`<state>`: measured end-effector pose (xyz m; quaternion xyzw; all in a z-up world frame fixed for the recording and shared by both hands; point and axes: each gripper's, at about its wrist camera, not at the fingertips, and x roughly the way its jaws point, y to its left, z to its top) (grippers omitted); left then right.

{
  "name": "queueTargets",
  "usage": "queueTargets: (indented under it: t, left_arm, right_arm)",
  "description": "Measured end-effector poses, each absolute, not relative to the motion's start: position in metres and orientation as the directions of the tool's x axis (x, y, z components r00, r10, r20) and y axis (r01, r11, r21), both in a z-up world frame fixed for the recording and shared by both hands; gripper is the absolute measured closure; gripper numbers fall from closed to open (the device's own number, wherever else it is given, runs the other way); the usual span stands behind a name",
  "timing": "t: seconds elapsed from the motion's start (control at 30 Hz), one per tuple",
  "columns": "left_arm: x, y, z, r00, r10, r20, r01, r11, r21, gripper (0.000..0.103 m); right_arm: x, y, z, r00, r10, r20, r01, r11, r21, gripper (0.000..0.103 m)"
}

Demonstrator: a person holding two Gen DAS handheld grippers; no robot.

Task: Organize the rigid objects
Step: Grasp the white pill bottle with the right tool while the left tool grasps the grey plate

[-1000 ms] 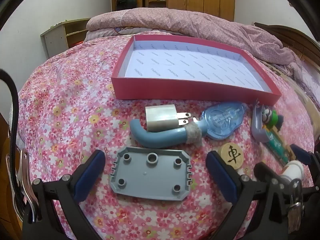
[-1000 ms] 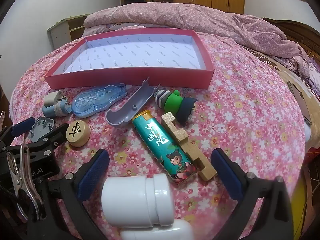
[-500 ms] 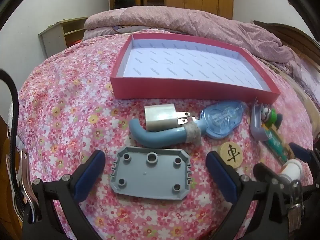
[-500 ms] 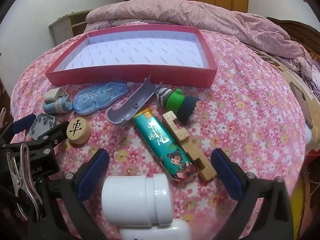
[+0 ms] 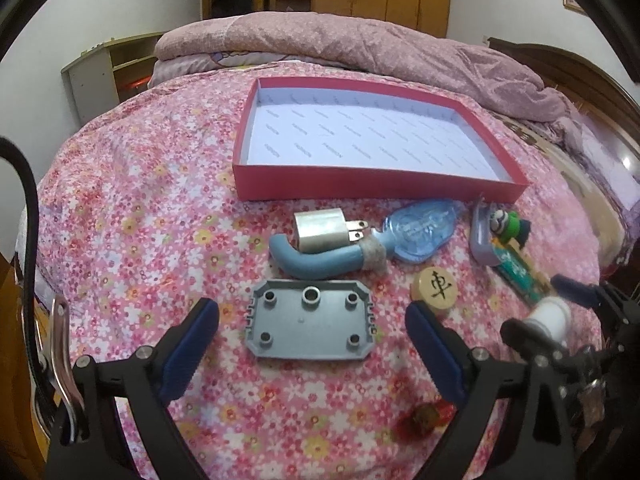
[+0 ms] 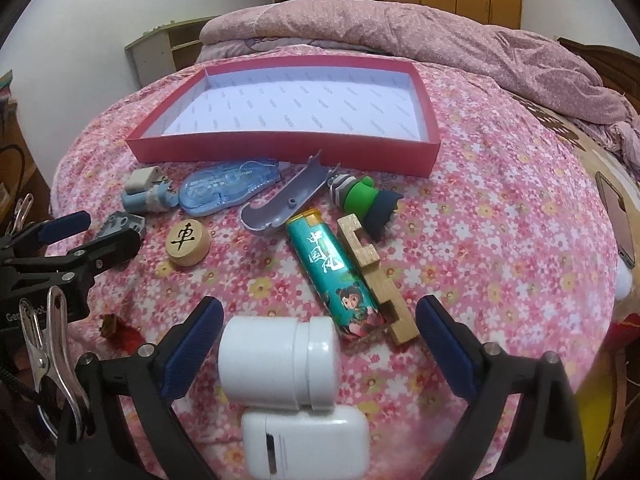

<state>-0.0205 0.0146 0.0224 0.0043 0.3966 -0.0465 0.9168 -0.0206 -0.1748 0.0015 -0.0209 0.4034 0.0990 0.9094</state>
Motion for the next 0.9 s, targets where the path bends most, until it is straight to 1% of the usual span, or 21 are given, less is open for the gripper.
queueTargets:
  t: [0.23, 0.4, 0.6, 0.77, 0.9]
  left_arm:
    - [-0.031, 0.017, 0.027, 0.675, -0.088, -0.732, 0.104, 0.994, -0.024, 0.006]
    - [-0.037, 0.024, 0.03, 0.674, -0.101, -0.732, 0.101, 0.994, -0.044, 0.006]
    - [-0.042, 0.029, 0.031, 0.669, -0.111, -0.735, 0.097, 0.993, -0.062, 0.008]
    - [-0.044, 0.029, 0.032, 0.668, -0.115, -0.735, 0.102, 0.993, -0.062, 0.009]
    - [-0.042, 0.028, 0.032, 0.667, -0.116, -0.736, 0.102, 0.993, -0.064, 0.009]
  right_arm:
    - [-0.03, -0.183, 0.011, 0.655, 0.174, -0.735, -0.205, 0.978, 0.049, 0.004]
    - [-0.042, -0.189, 0.017, 0.642, 0.2, -0.74, -0.222, 0.973, 0.071, 0.005]
    - [-0.057, -0.192, 0.02, 0.646, 0.196, -0.738, -0.228, 0.972, 0.059, 0.005]
    - [-0.059, -0.19, 0.02, 0.64, 0.223, -0.735, -0.245, 0.966, 0.079, 0.012]
    - [-0.058, -0.187, 0.017, 0.626, 0.24, -0.742, -0.261, 0.961, 0.091, 0.015]
